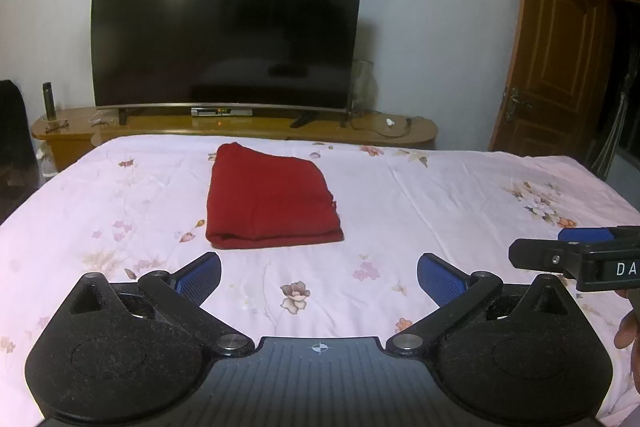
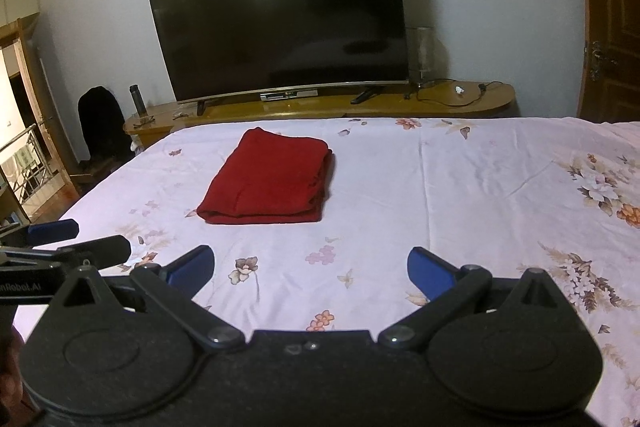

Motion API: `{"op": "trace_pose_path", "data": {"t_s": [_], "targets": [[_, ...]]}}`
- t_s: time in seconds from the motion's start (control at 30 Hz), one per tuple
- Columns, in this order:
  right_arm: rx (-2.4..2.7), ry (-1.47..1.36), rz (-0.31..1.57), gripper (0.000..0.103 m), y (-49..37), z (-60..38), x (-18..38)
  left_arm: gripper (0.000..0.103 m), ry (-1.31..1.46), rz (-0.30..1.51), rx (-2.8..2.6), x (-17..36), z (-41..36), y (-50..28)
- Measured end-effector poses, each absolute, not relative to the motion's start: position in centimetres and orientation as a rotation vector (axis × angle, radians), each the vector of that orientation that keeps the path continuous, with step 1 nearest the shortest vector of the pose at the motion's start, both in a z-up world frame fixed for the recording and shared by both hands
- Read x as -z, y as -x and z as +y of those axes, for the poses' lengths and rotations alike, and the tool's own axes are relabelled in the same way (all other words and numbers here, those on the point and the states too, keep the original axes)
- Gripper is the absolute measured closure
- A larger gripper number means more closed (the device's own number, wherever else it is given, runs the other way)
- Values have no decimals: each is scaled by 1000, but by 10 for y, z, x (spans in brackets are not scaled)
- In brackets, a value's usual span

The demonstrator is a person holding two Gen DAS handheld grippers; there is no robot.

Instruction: Fold small clothes

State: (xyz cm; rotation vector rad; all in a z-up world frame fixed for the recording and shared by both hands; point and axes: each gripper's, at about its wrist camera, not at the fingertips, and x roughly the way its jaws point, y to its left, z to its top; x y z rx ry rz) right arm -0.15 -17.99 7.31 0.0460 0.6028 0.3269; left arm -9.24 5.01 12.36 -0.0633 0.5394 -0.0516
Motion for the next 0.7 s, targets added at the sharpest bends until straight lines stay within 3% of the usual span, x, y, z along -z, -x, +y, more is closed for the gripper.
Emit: {"op": "trace_pose_path", "data": {"t_s": [0.7], "targets": [[-328,-44,604,1,-2,-181,-73,0,50,539,58,-122,47,89]]}}
